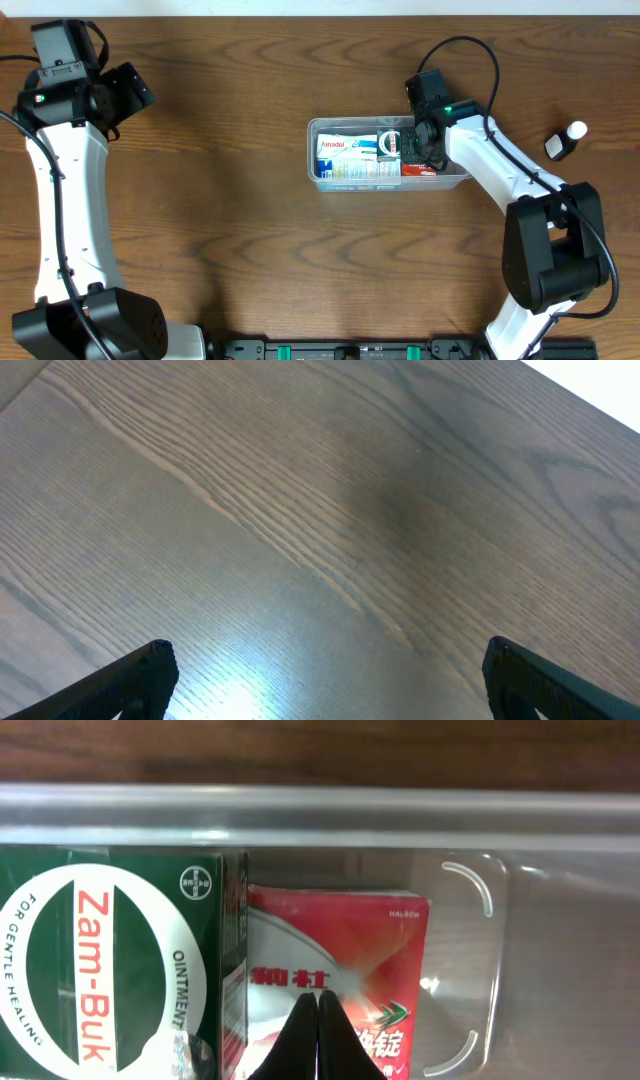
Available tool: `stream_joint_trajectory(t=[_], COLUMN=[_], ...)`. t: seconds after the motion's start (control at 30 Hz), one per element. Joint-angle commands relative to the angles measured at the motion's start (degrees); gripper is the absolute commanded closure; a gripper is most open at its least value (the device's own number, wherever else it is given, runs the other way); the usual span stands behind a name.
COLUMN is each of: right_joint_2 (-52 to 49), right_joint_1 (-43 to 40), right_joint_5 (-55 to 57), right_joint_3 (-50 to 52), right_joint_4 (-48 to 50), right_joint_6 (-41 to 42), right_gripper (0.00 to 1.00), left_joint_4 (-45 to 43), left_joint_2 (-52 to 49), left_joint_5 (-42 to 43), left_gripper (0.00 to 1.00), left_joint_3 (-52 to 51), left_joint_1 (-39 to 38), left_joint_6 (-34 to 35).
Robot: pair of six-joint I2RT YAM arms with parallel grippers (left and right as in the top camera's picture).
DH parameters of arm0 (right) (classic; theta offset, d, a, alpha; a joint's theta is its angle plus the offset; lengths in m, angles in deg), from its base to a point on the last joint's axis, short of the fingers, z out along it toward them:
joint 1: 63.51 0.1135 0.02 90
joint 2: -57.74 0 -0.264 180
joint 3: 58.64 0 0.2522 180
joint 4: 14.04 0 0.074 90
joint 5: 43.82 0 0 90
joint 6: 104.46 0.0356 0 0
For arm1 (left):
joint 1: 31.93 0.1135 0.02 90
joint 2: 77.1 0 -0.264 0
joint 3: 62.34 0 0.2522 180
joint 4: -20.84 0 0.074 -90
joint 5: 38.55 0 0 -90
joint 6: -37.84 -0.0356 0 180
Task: Pack container
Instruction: 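Lower the Zam-Buk box into the container beside the red box and release, then lift the right gripper out and move it to the dark bottle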
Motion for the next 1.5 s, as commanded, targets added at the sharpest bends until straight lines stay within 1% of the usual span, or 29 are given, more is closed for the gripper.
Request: stream_joint_trajectory(t=[0.0,0.23,0.47,0.7,0.87,0.97,1.03,1.1,1.17,1.2,1.23,1.33,1.4,1.47], right_joint_2=[-0.7,-0.8,-0.4,2.7,6.3,8.2,9.2,9.9,10.1,10.1,10.1,10.1,10.0,9.7], right_joint_1=[-0.2,-0.2,-0.3,-0.5,-2.1,-4.8,-7.6,-11.5,-15.5,-17.7,-19.6,-24.8,-28.0,-30.4], right_joint_5=[1.0,0.1,-0.5,-0.5,-0.5,-0.2,-0.2,-0.2,0.4,1.6,2.8,4.7,4.2,4.0], right_joint_3=[1.5,4.0,2.9,-4.7,-13.1,-17.2,-18.9,-19.7,-19.7,-19.7,-19.7,-19.7,-19.6,-18.9], right_joint_4=[0.9,2.8,3.0,-1.0,-7.8,-12.1,-13.9,-14.6,-14.8,-15.1,-15.4,-16.4,-16.8,-15.7], right_joint_6=[-0.9,-0.7,-0.7,-1.2,-1.3,-1.4,-2.7,-5.0,-7.4,-8.9,-10.3,-13.6,-13.7,-15.4], right_gripper=[0.99,0.99,0.99,0.99,0.99,0.99,0.98,0.96,0.84,0.74,0.57,0.43,0.22,0.25], left_joint_4=[0.2,0.2,0.2,0.2,0.2,0.2,0.2,0.2,0.2,0.2,0.2,0.2,0.2,0.2], left_joint_2=[-0.1,-0.1,-0.1,-0.1,-0.1,-0.1,-0.1,-0.1,-0.1,-0.1,-0.1,-0.1,-0.1,-0.1], left_joint_5=[-0.9,-0.9,-0.9,-0.9,-0.9,-0.9,-0.9,-0.9,-0.9,-0.9,-0.9,-0.9,-0.9,-0.9], left_gripper=[0.02,0.02,0.02,0.02,0.02,0.02,0.02,0.02,0.02,0.02,0.02,0.02,0.02,0.02], left_joint_3=[0.2,0.2,0.2,0.2,0.2,0.2,0.2,0.2,0.2,0.2,0.2,0.2,0.2,0.2], left_joint_1=[0.2,0.2,0.2,0.2,0.2,0.2,0.2,0.2,0.2,0.2,0.2,0.2,0.2,0.2], left_joint_6=[-0.3,-0.3,-0.3,-0.3,-0.3,-0.3,-0.3,-0.3,-0.3,-0.3,-0.3,-0.3,-0.3,-0.3])
